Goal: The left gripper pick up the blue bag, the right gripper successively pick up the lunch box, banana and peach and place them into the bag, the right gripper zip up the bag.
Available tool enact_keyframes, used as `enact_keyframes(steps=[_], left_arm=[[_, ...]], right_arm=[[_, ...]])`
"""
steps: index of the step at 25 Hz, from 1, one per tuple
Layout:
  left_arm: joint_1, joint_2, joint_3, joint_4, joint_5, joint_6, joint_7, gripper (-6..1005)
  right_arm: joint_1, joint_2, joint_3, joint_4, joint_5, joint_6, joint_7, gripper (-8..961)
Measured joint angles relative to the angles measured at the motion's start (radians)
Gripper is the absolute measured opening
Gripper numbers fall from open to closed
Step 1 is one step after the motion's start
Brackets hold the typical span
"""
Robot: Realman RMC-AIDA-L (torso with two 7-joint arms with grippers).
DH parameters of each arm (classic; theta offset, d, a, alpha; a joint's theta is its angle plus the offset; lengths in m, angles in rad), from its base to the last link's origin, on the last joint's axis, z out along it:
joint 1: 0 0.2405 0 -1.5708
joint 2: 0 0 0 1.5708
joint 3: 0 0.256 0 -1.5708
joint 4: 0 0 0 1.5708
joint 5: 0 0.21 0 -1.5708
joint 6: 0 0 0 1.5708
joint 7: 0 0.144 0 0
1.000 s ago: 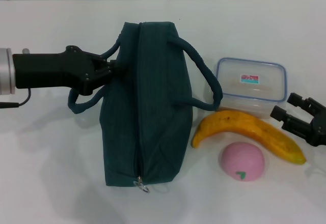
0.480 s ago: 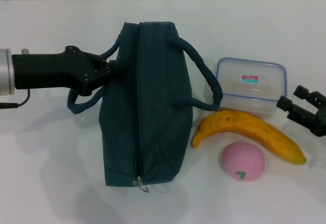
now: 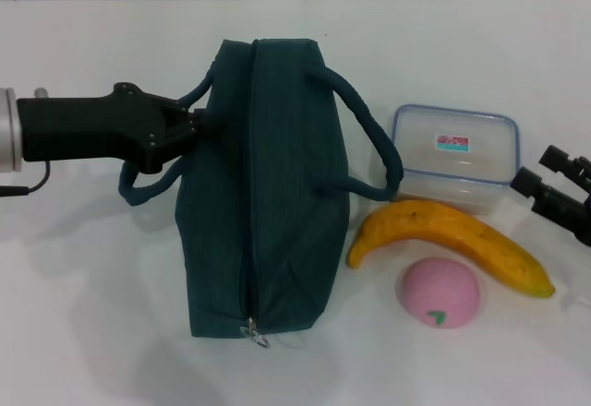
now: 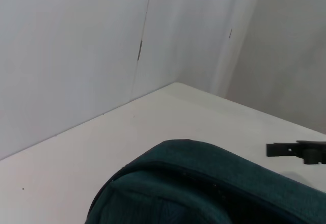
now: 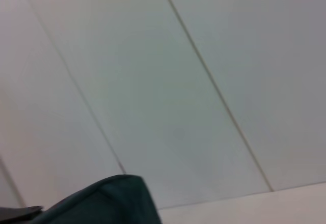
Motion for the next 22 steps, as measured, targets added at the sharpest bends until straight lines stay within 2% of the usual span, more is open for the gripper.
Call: enact_keyframes(steps=[7, 22], left_arm=[[0.001, 0.000, 0.000, 0.000, 0.000, 0.002, 0.000, 47], [-0.009, -0.002, 0.000, -0.002, -0.001, 0.000, 0.002, 47]], right_arm=[[-0.022, -0.021, -0.006, 0.010, -0.076, -0.018, 0.017, 794], [-0.011, -0.012, -0.002, 0.006, -0.086, 0.070, 0.027, 790]])
